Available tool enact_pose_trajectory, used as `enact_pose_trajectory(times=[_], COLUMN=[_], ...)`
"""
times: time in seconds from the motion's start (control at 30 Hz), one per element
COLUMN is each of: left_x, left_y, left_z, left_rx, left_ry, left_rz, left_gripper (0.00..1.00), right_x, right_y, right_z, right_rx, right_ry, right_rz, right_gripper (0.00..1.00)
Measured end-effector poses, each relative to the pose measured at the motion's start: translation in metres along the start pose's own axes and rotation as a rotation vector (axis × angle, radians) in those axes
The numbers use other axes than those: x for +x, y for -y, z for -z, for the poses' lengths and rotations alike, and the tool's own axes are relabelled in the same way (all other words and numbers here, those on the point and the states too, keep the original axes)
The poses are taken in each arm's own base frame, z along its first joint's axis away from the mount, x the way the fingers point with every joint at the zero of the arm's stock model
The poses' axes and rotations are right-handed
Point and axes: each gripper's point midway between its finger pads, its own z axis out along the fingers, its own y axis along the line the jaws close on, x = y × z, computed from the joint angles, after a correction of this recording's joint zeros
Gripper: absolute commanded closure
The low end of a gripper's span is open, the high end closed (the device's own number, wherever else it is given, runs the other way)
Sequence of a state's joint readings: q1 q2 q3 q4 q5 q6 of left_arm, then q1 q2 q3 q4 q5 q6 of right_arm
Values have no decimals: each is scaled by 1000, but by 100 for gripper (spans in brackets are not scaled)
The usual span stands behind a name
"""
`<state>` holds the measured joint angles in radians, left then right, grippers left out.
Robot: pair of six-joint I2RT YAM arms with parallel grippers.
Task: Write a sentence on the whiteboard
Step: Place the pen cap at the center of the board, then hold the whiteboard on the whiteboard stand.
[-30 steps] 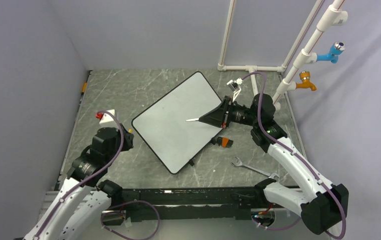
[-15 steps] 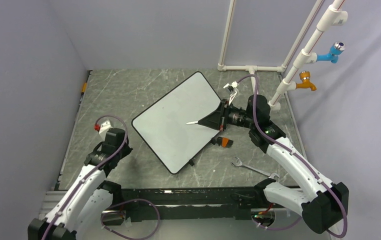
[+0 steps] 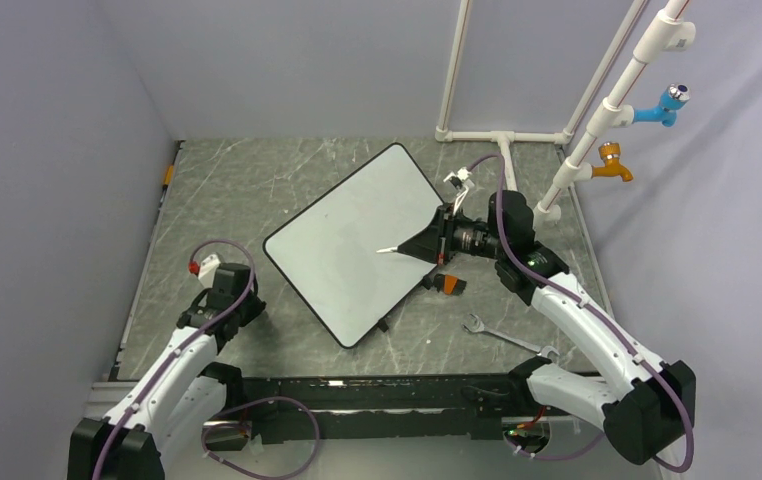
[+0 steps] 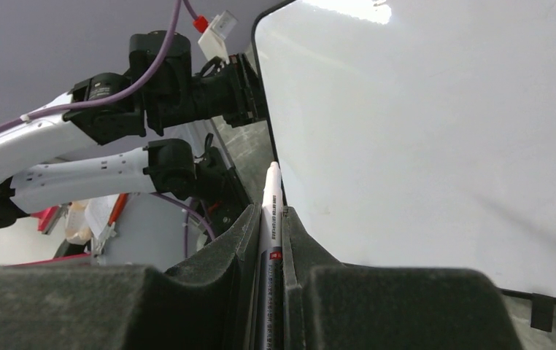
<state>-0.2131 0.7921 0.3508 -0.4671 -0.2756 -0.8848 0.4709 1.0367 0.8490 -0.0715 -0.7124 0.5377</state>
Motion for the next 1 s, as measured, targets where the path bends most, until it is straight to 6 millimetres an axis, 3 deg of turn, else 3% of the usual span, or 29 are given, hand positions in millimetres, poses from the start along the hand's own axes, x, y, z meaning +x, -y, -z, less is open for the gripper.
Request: enact_pose_trajectory(times=[0.33, 0.53, 0.7, 1.0], left_x=[-6, -19, -57, -139], left_y=[-2, 1, 24, 89], left_z=[2, 18, 54, 135], left_rx=[5, 32, 114, 304], left_ry=[35, 83, 172, 352], left_rz=[17, 11, -52, -272], left_gripper=[38, 20, 16, 1], right_x=[4, 7, 8, 9], right_y=[8, 13, 17, 22], right_z=[-2, -2, -1, -2], right_rx=[24, 51, 69, 98], right_ry=[-14, -22, -22, -20], right_rz=[2, 0, 4, 28], right_gripper=[100, 100, 100, 100])
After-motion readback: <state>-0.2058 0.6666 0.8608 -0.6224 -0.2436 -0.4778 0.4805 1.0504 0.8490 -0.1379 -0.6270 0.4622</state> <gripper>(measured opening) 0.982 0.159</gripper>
